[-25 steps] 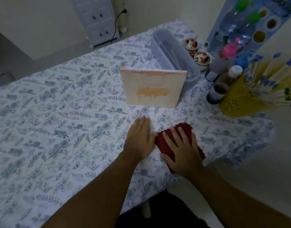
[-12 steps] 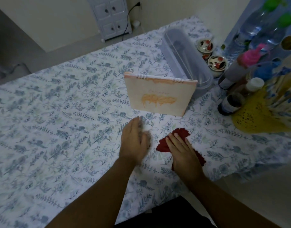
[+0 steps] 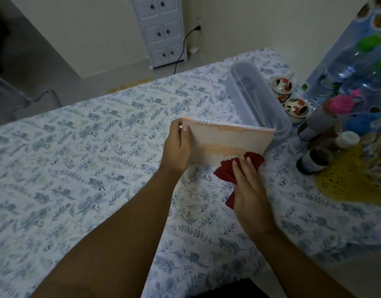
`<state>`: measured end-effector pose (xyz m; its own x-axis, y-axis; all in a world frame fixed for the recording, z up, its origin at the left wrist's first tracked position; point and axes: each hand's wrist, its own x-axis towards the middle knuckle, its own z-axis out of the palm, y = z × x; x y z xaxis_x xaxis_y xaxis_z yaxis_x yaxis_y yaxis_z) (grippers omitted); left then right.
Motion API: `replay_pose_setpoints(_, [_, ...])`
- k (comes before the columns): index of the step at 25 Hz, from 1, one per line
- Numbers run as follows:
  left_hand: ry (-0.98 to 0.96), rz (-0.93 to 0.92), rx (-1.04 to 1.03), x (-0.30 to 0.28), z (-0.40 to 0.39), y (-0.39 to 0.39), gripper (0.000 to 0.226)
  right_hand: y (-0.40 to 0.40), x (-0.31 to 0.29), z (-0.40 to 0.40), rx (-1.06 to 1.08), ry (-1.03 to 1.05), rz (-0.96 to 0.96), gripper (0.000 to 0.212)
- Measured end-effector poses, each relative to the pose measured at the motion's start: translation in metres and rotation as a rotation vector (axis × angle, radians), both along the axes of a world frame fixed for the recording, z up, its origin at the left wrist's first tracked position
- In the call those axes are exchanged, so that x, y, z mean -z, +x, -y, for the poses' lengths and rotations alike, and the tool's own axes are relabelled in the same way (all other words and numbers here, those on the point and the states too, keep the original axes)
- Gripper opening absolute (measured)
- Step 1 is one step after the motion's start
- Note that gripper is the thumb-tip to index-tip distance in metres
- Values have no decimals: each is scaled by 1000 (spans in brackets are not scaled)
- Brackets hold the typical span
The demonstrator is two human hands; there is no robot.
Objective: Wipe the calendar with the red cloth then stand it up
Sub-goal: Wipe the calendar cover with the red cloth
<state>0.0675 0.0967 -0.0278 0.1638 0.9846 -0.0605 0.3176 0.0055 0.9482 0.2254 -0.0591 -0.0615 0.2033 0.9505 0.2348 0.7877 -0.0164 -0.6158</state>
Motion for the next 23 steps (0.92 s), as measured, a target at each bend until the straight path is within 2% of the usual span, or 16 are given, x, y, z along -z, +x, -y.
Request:
replay_pose_setpoints(5, [56, -17, -32, -1, 33, -20, 29, -16, -6, -7, -36, -10, 7, 50])
replay_pose_setpoints(10, [62, -100, -232, -1, 58, -81, 26, -43, -8, -14, -97, -33, -3, 52])
replay_pose_setpoints(14, [-108, -254, -410, 16, 87, -147, 37, -86, -3, -14, -176, -192, -28, 52])
replay_pose_setpoints(18, [-322, -410, -470, 37, 99, -186, 42, -128, 14, 0, -255, -331, -44, 51])
replay_pose_setpoints(21, [-485, -337, -457, 40, 102, -195, 42, -139, 27, 10, -291, -433, 41, 54])
replay_pose_setpoints(23, [-483, -263, -463, 36, 109, -194, 46, -135, 33, 14, -316, -488, 111, 59])
